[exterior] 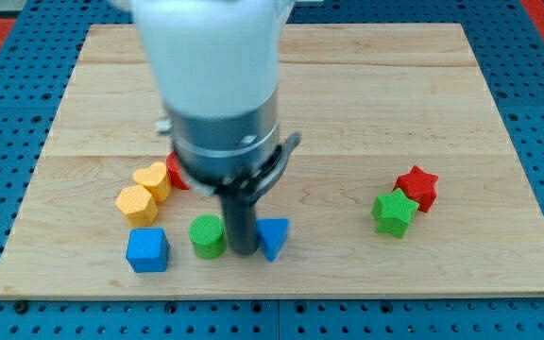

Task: Move the green circle below the blue triangle

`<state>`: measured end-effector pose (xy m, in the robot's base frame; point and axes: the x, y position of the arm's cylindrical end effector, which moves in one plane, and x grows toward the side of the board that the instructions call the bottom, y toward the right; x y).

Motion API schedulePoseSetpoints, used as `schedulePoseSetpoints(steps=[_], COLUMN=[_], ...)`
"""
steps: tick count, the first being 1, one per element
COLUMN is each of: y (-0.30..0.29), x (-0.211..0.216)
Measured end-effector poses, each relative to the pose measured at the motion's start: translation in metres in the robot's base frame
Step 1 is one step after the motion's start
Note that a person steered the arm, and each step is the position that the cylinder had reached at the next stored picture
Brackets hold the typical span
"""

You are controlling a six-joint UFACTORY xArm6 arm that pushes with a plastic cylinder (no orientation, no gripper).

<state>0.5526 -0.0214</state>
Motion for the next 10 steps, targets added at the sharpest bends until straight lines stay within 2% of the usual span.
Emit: schedulePoseSetpoints(steps=[1, 2, 3, 4, 5, 6, 7, 8, 9, 10], y=[0.059, 0.073, 0.004, -0.034, -0.091, -0.029, 0.009, -0.021, 0.067, 0.094], x=[-0.026, -0.02, 0.005, 0.048, 0.021, -0.017, -0.002, 0.026, 0.02, 0.002])
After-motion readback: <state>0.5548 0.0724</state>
